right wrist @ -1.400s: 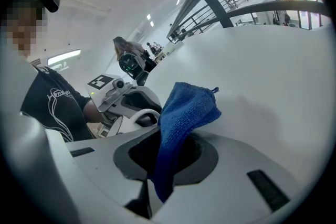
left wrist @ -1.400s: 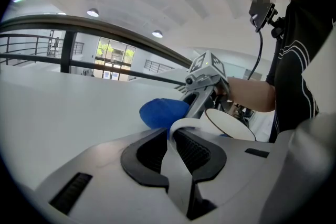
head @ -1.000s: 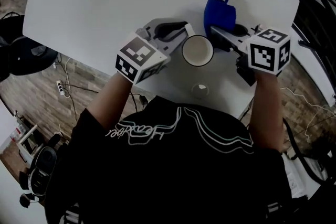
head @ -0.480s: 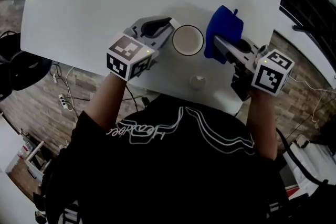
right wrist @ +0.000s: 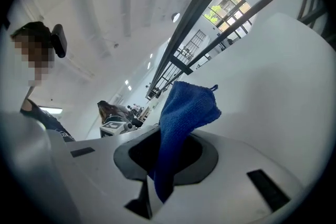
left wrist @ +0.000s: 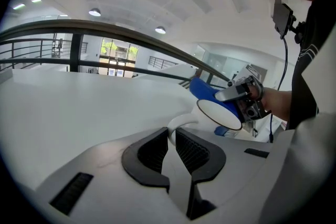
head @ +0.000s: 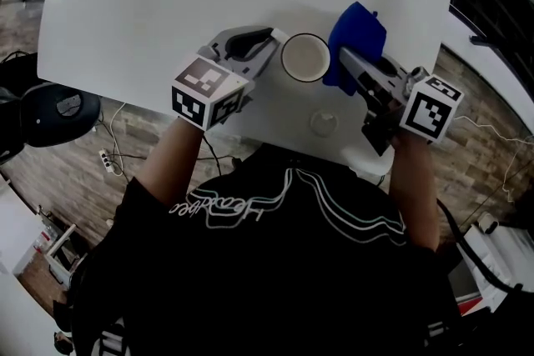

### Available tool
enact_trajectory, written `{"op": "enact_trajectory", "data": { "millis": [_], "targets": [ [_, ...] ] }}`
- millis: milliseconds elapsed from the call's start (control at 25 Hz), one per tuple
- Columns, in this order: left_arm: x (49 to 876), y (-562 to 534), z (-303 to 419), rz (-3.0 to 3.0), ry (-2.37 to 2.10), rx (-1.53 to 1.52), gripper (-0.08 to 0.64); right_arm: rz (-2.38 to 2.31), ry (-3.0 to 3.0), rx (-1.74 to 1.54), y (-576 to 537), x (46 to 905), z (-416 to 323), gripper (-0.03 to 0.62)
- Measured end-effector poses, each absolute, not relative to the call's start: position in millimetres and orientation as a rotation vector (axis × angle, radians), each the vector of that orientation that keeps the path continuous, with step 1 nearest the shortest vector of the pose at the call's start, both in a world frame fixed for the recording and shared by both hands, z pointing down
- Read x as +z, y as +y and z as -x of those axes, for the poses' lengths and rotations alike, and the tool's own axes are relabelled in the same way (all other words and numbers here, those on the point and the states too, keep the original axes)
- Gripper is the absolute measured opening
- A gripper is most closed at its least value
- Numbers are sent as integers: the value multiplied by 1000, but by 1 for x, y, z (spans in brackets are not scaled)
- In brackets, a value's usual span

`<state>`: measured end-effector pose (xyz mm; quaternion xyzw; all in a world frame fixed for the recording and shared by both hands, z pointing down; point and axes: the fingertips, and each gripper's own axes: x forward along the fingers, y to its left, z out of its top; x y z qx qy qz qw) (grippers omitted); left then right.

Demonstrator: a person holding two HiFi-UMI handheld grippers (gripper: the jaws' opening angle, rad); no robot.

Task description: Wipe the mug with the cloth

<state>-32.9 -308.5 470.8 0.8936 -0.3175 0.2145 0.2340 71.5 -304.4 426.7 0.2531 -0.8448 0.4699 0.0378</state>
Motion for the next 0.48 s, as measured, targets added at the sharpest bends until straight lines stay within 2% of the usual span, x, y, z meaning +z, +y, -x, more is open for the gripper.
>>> {"op": "enact_trajectory", "data": {
  "millis": [240,480],
  "targets": [
    [468,-303,29,-2452,-889,594,52,-811,-2509,1550,-307,445,-71,51],
    [465,-300,24,-2452,-900,587,52,-893,-2370,1510,-306,469,-77,51]
  ]
}}
